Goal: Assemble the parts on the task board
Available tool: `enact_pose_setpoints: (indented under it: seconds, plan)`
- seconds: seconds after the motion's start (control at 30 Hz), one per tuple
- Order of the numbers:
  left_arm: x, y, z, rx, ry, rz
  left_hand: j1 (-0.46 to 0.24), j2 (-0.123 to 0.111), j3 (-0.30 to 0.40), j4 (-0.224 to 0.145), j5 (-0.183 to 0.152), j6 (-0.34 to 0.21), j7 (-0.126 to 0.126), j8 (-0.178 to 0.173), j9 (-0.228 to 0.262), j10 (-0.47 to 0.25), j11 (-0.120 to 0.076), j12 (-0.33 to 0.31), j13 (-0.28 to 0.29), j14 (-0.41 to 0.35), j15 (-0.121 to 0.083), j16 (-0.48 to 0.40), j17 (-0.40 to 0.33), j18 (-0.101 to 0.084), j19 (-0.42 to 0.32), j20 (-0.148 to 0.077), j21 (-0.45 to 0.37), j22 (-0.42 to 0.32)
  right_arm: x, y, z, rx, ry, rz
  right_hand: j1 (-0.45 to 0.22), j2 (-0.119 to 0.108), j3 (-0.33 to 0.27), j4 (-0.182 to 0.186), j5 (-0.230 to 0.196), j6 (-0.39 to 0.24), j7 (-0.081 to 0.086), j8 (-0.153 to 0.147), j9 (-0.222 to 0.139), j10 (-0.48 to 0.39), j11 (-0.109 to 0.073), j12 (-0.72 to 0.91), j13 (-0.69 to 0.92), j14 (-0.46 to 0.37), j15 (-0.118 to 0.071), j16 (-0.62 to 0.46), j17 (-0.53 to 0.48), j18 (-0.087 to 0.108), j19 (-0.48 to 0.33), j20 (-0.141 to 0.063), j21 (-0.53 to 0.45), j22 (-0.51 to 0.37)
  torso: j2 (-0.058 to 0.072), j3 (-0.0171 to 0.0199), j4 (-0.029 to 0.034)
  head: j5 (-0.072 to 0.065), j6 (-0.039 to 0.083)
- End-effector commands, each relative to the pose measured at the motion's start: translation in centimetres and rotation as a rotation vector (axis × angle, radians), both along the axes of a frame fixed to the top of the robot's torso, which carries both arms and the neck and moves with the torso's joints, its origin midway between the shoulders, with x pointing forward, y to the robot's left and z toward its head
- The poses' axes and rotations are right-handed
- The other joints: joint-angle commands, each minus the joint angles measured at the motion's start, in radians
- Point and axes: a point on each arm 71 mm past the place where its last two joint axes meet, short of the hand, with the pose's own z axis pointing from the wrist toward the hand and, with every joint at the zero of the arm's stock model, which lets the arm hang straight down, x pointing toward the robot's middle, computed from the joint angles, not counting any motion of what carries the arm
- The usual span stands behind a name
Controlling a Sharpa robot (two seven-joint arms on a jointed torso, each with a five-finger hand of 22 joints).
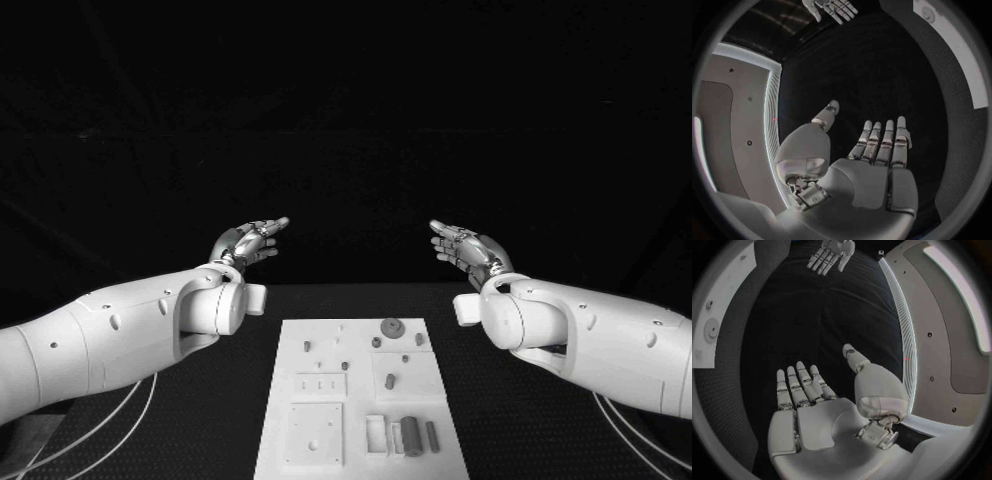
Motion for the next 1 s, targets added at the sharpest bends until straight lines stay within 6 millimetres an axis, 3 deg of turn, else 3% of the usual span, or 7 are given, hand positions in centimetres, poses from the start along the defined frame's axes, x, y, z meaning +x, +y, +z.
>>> enact_pose_setpoints:
  seconds: [0.03,0.23,0.4,0.43,0.57,0.67,1.0]
  plan:
    - [0.8,-0.2,0.0,-0.012,0.109,-0.106,0.008,0.000,0.005,-0.001,0.003,0.006,0.000,0.005,0.004,0.008,0.000,0.004,0.001,0.007,0.000,0.004,0.006,-0.016,0.006,0.000,0.003,0.006,0.8,0.3,-0.1,0.003,0.119,0.193,0.037,0.001,0.016,-0.014,0.005,0.021,0.084,0.017,0.021,0.028,0.008,0.009,0.004,0.024,0.013,0.023,0.023,0.018,0.005,0.010,0.008,0.044,0.000,-0.0002,0.0002,0.000,0.000]
    - [1.3,0.2,0.4,0.000,0.119,-0.109,0.016,0.005,0.008,-0.004,0.004,0.020,0.013,0.012,0.009,0.049,0.004,0.012,0.007,0.029,0.002,0.020,0.019,-0.016,0.020,-0.006,0.009,0.012,2.0,-0.8,0.7,-0.027,0.162,0.244,0.095,-0.002,0.034,-0.071,0.006,0.088,0.106,0.063,0.065,0.086,0.031,0.036,0.014,0.132,0.039,0.096,0.083,0.040,0.106,0.002,0.042,0.284,0.000,-0.0002,0.0002,0.000,0.000]
    - [1.3,0.2,0.4,0.000,0.119,-0.109,0.034,0.024,0.017,-0.020,0.007,0.077,0.069,0.034,0.016,0.141,0.039,0.038,0.020,0.091,0.014,0.052,0.030,-0.006,0.080,-0.029,0.037,0.025,2.2,-1.0,0.9,-0.035,0.173,0.256,0.146,-0.011,0.052,-0.118,0.006,0.159,0.123,0.099,0.075,0.171,0.048,0.075,0.028,0.215,0.043,0.138,0.099,0.066,0.173,-0.005,0.060,0.280,0.000,-0.0002,0.0002,0.000,0.000]
    - [1.1,0.8,0.4,0.006,0.104,-0.152,0.035,0.027,0.018,-0.023,0.008,0.085,0.080,0.035,0.016,0.153,0.046,0.042,0.021,0.106,0.019,0.059,0.032,-0.005,0.091,-0.033,0.041,0.026,3.7,-2.5,1.2,-0.437,-0.016,0.249,0.155,-0.014,0.055,-0.119,0.006,0.169,0.122,0.104,0.076,0.183,0.046,0.080,0.029,0.226,0.040,0.143,0.100,0.070,0.183,-0.006,0.062,0.279,0.005,-0.0040,-0.0001,0.008,-0.021]
    - [0.8,1.1,0.4,0.003,0.088,-0.155,0.052,0.046,0.041,-0.035,0.013,0.170,0.124,0.057,0.019,0.281,0.082,0.096,0.041,0.280,0.026,0.136,0.060,0.024,0.205,-0.061,0.092,0.045,3.7,-2.7,1.2,-0.499,-0.035,0.244,0.217,-0.028,0.072,-0.123,0.007,0.233,0.107,0.132,0.083,0.254,0.020,0.109,0.040,0.302,0.013,0.177,0.113,0.094,0.246,-0.012,0.077,0.275,0.005,-0.0021,0.0043,0.004,-0.025]
    - [0.3,1.3,0.4,-0.015,0.094,-0.201,0.074,0.056,0.061,-0.042,0.022,0.223,0.159,0.061,0.012,0.373,0.100,0.134,0.056,0.414,-0.005,0.196,0.092,0.057,0.301,-0.083,0.140,0.066,3.8,-2.6,1.3,-0.604,-0.078,0.262,0.262,-0.035,0.080,-0.123,0.006,0.276,0.095,0.146,0.085,0.304,0.002,0.126,0.045,0.359,-0.009,0.201,0.123,0.113,0.299,-0.014,0.089,0.271,0.011,0.0005,0.0023,0.004,-0.020]
    - [-1.2,1.6,0.7,-0.031,0.082,-0.283,0.102,0.072,0.067,-0.068,0.024,0.286,0.145,0.045,-0.010,0.430,0.081,0.139,0.056,0.470,-0.028,0.191,0.123,0.048,0.348,-0.108,0.150,0.074,4.5,-2.5,1.2,-0.936,-0.170,0.370,0.333,-0.074,0.058,-0.122,0.006,0.345,0.080,0.141,0.072,0.476,-0.065,0.177,0.083,0.577,-0.106,0.281,0.178,0.185,0.518,-0.021,0.129,0.246,0.032,0.0045,0.0112,-0.007,-0.017]
